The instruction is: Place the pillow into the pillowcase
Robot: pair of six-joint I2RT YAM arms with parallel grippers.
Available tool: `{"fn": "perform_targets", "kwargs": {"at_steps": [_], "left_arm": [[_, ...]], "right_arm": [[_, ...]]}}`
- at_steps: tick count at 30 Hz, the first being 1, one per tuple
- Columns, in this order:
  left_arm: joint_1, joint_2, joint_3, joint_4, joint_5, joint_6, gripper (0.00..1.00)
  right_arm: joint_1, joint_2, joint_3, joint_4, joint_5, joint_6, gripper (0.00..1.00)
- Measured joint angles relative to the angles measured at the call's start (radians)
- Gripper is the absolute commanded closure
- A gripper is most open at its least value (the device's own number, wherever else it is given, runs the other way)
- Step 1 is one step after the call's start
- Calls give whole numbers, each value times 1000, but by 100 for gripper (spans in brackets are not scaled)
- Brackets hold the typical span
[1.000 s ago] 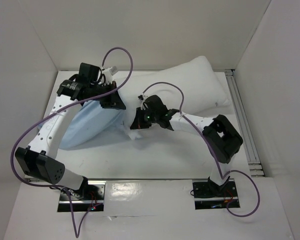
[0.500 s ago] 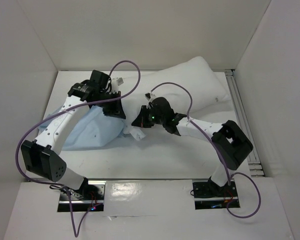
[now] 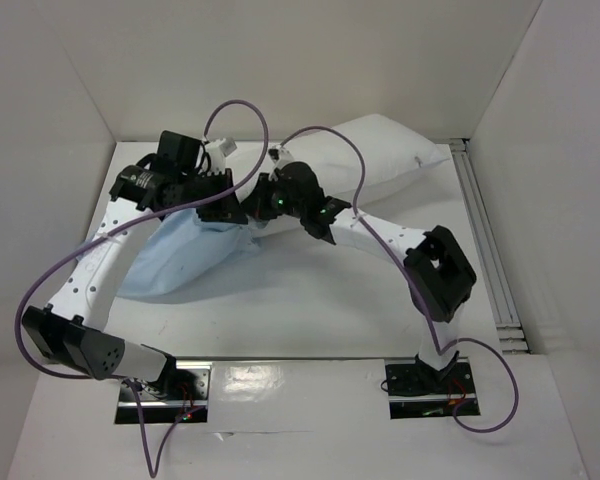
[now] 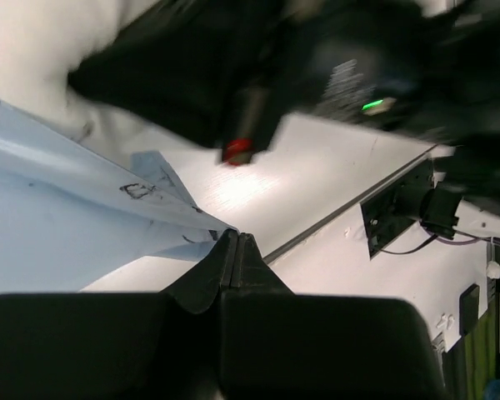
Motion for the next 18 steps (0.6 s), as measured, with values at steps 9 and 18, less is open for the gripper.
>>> {"fn": "perform_targets", "kwargs": {"at_steps": [9, 18], "left_arm": [[18, 0, 8, -12, 51, -33, 96], [32, 34, -7, -19, 38, -54, 28]], "right_arm": [[126, 44, -259, 126, -31, 39, 100], [132, -52, -438, 219, -44, 76, 100]]}}
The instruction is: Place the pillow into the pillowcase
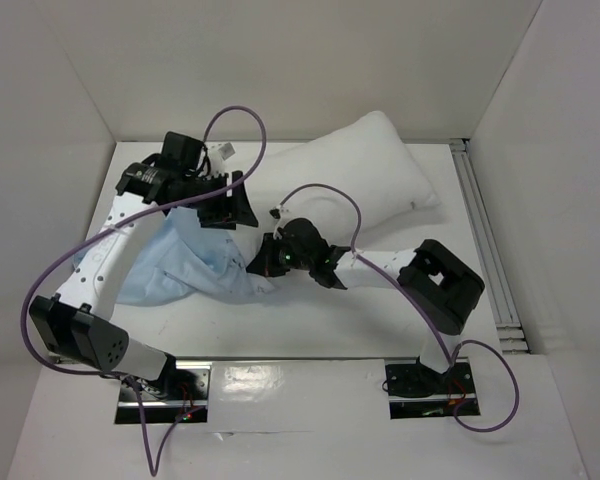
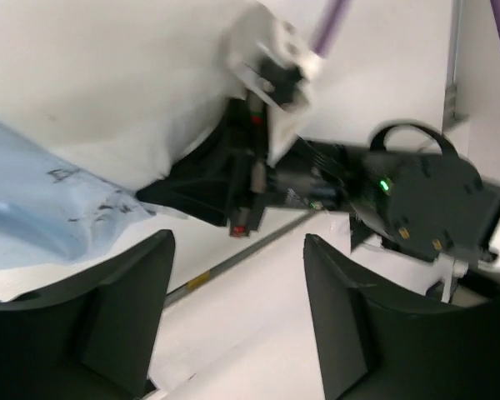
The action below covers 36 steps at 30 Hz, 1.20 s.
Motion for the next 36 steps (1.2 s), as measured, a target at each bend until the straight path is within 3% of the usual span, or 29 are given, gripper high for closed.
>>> {"fn": "perform_targets", "kwargs": {"at_steps": [9, 17, 21, 25, 26, 27, 36], "left_arm": [[235, 171, 123, 41, -307, -111, 29], [313, 468, 238, 119, -365, -193, 30], [330, 563, 297, 139, -366, -215, 40], [336, 597, 323, 143, -364, -228, 78], [338, 603, 331, 145, -362, -228, 94], [341, 608, 336, 146, -360, -229, 100], [340, 611, 397, 108, -340, -189, 100]], "right_arm": [[-3, 0, 2, 21, 0, 3, 100], [-3, 4, 21, 1, 3, -9, 100], [-3, 6, 34, -3, 6, -17, 100], [-3, 6, 40, -8, 12, -24, 100], [-3, 6, 41, -12, 14, -26, 100], [-3, 6, 41, -14, 17, -27, 100], [-3, 4, 43, -40, 25, -31, 100]]}}
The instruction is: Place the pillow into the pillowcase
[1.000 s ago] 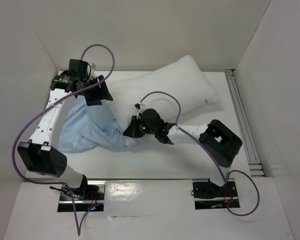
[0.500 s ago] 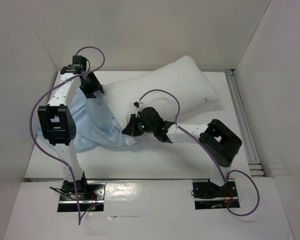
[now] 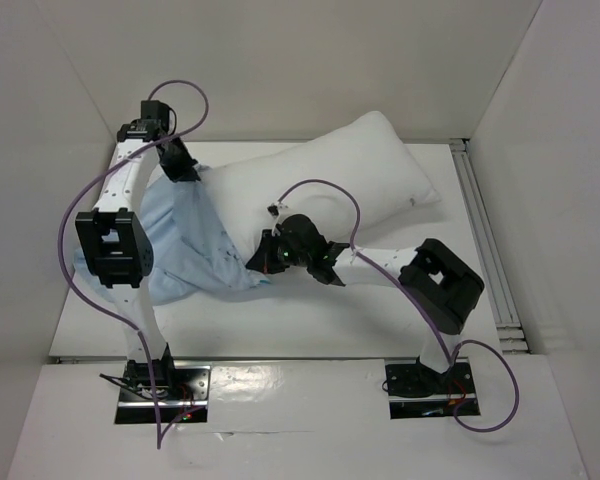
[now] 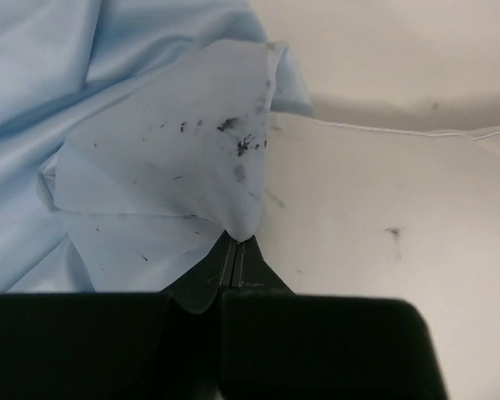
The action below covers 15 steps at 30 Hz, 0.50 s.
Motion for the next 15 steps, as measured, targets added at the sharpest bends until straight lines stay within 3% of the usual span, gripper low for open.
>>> {"fn": "perform_targets", "kwargs": {"at_steps": [7, 15], "left_arm": [[-51, -2, 190, -38, 1, 29, 100], [-119, 66, 296, -59, 27, 37, 100]], "right_arm": [[0, -59, -19, -56, 22, -8, 100], [9, -104, -46, -85, 40, -45, 100]]}}
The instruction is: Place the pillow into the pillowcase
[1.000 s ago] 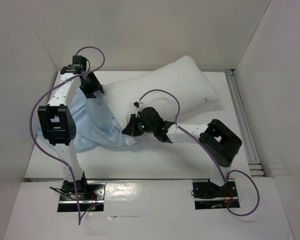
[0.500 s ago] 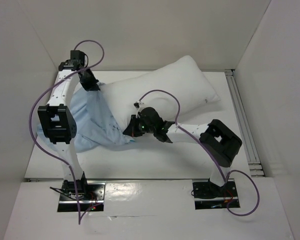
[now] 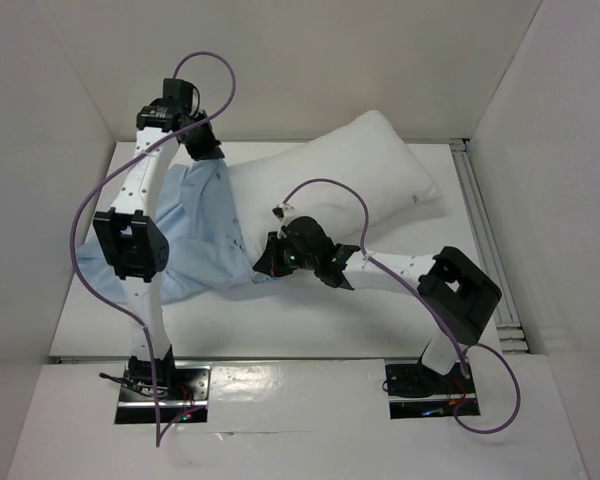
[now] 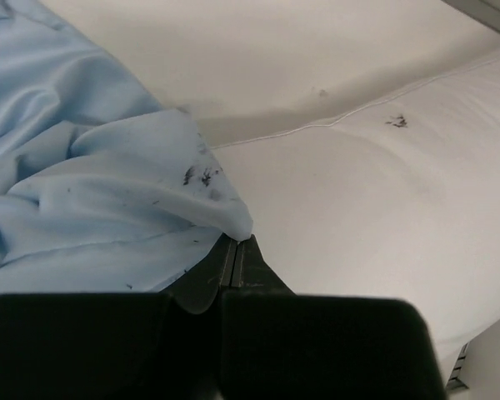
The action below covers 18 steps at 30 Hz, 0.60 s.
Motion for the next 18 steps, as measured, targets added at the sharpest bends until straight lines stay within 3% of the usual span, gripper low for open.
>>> {"fn": "perform_targets", "kwargs": {"at_steps": [5, 13, 18], "left_arm": [[-88, 84, 95, -11, 53, 43, 100], [-234, 62, 135, -13, 211, 79, 100], [-248, 69, 135, -9, 267, 74, 100]], "right_arm": [[56, -45, 34, -99, 46, -79, 100], [131, -194, 92, -283, 115, -144, 100], [147, -101, 114, -234, 127, -143, 100]]}}
